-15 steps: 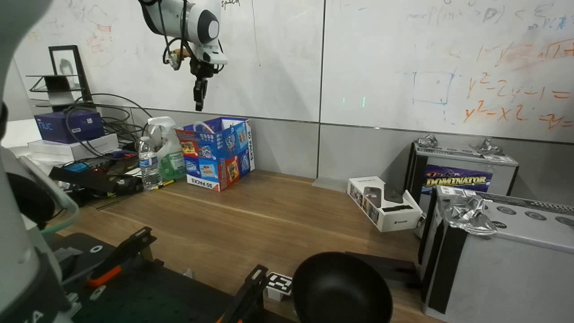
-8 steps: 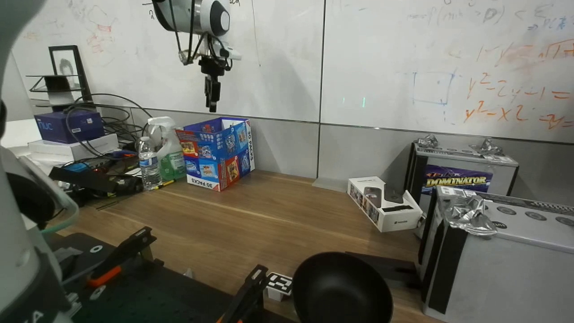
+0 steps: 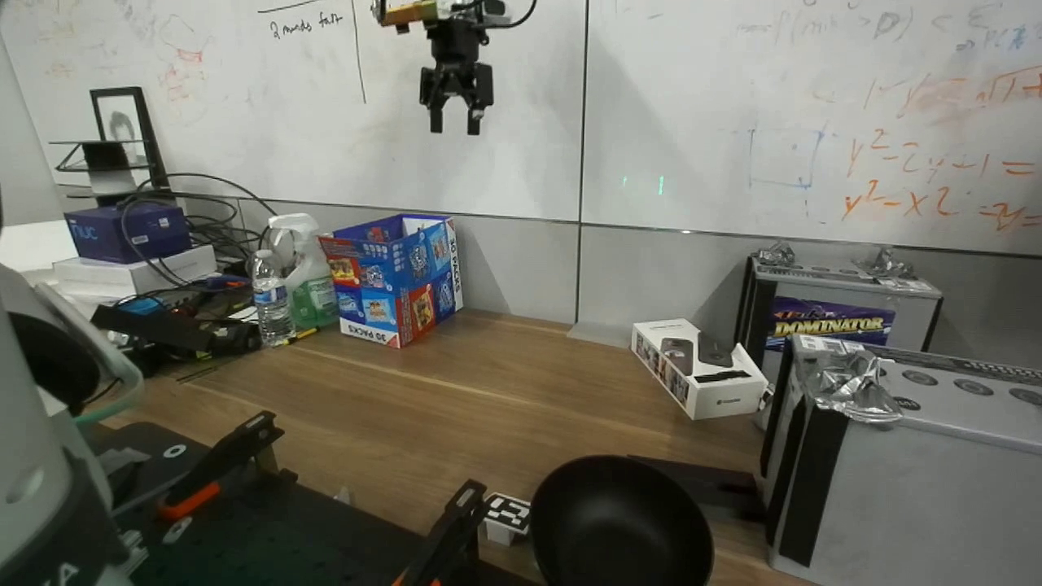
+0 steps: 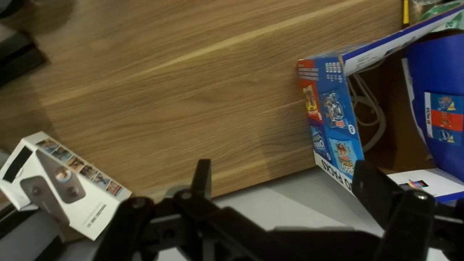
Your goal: Put the string in the blue box
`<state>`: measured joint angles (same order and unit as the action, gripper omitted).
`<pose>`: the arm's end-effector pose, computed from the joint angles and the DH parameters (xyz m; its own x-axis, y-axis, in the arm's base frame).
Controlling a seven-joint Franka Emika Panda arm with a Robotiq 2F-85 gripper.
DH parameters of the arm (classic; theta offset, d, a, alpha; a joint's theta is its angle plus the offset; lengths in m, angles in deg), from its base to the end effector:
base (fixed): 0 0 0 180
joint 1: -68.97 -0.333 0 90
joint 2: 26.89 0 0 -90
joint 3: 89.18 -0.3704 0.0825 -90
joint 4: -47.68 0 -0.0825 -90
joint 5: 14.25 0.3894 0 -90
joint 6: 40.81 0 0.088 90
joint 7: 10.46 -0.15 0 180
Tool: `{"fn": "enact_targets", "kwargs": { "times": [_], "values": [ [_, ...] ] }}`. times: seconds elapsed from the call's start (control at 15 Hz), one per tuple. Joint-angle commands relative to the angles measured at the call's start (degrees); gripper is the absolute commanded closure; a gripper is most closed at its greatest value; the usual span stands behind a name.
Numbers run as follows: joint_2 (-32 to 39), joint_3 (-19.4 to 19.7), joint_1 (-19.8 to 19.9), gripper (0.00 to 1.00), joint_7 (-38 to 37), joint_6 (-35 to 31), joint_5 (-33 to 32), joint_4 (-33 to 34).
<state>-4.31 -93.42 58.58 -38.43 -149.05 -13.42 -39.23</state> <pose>0.6763 0.1711 0.4400 0.9701 -0.2398 -0.0383 -0.2409 -0.9702 -0.0273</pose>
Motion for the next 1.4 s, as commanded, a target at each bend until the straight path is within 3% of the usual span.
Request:
{"fn": "enact_targets", "kwargs": {
  "times": [0.0, 0.33, 0.6, 0.93, 1.33],
  "values": [
    [-10.9, 1.1, 4.2, 0.0, 15.3, 0.7, -0.7, -9.6],
    [-24.0, 3.8, 9.4, 0.0, 29.7, 1.0, -3.5, -20.4],
    [-33.4, 7.8, 13.5, 0.0, 40.4, 2.1, -2.2, -27.4],
    [-42.4, 10.3, 14.6, 0.0, 41.1, 4.4, -1.8, -35.3],
    [-48.4, 9.7, 13.9, 0.0, 38.8, 5.3, -1.2, -42.0]
  ]
}}
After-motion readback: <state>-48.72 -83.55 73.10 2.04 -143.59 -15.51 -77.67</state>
